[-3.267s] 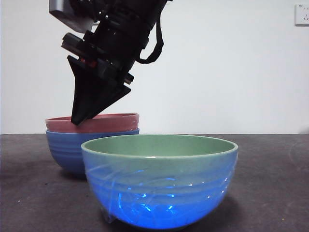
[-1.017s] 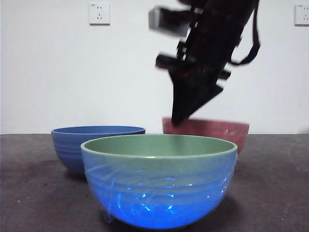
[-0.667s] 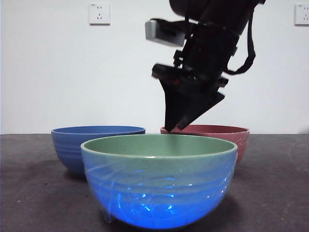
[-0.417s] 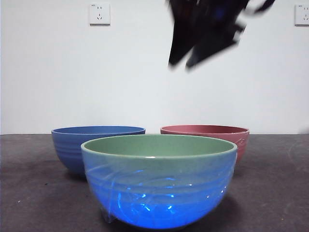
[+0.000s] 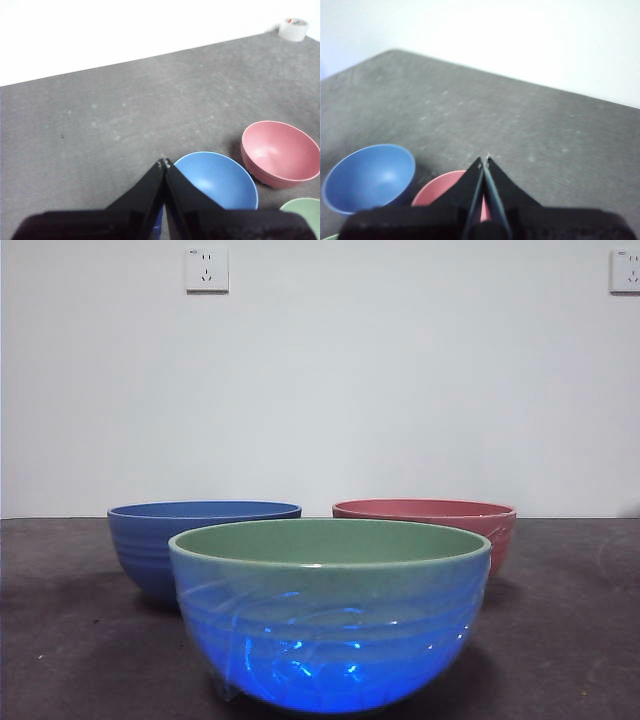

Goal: Pick up the green bowl on the top,put the green bowl on the left,pick up the red bowl in the middle,put the red bowl on the right

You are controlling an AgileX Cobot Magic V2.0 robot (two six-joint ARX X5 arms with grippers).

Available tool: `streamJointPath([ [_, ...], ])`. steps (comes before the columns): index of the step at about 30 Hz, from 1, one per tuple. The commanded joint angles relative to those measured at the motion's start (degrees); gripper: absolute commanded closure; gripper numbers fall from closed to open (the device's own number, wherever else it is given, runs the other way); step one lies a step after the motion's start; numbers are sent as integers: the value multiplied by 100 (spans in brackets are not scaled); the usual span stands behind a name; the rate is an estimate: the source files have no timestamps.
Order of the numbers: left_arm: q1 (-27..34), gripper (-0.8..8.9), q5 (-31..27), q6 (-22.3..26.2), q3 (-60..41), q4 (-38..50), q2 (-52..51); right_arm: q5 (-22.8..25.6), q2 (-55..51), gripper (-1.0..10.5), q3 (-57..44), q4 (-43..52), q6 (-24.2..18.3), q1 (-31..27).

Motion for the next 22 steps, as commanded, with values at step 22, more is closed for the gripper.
streamJointPath([
  [22,-59,817,-50,-299,-1307,-501,-809,4,-1130,945,-1069,-782,343,-31],
])
